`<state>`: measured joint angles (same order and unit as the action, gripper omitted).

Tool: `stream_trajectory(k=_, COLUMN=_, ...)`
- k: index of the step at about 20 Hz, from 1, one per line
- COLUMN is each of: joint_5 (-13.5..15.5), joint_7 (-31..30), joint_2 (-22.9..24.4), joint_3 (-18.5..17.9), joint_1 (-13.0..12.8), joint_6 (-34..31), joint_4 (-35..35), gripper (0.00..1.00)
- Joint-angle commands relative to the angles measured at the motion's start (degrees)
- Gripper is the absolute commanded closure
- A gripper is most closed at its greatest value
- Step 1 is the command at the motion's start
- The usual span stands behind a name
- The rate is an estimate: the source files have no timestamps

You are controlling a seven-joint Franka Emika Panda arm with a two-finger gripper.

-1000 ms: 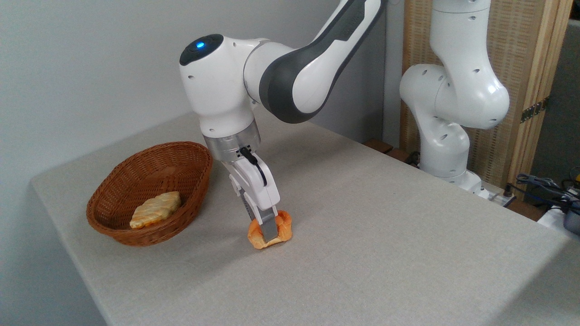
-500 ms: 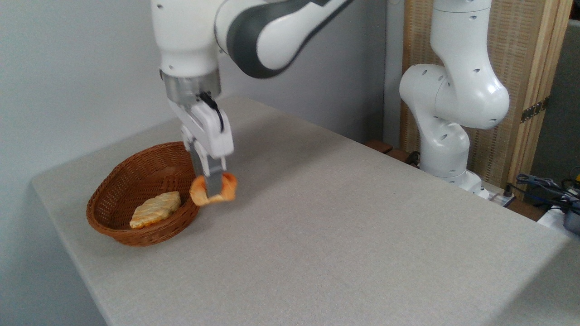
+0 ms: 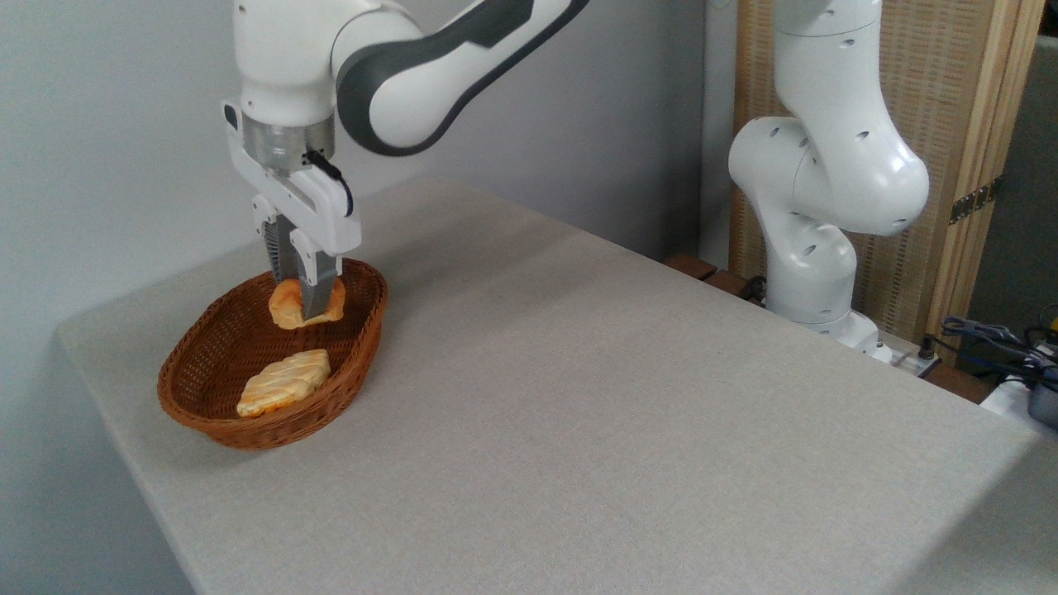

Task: Put bread into the basket

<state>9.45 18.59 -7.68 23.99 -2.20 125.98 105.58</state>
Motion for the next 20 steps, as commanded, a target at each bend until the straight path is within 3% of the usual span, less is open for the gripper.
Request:
stream_trajectory(k=1, joint_5=1.18, joint_7=-1.72, joint_2=-1.73, joint_3=0.26, joint_1=0.18, joint_6=0.85, joint_4=-1.69, gripper=0.0)
stream_trajectory(k=10, joint_5=1.1, joint_7=-2.07, joint_2=-0.76, joint_3=0.97, joint_1=0.18, joint_6=-0.29, joint_4=-1.6, gripper=0.0)
stream_trajectory(k=20, joint_5=0.57, joint_7=-1.72, joint_2=2.22, joint_3=0.09, joint_1=0.53, joint_6=-7.58, joint_4=-1.6, gripper=0.0)
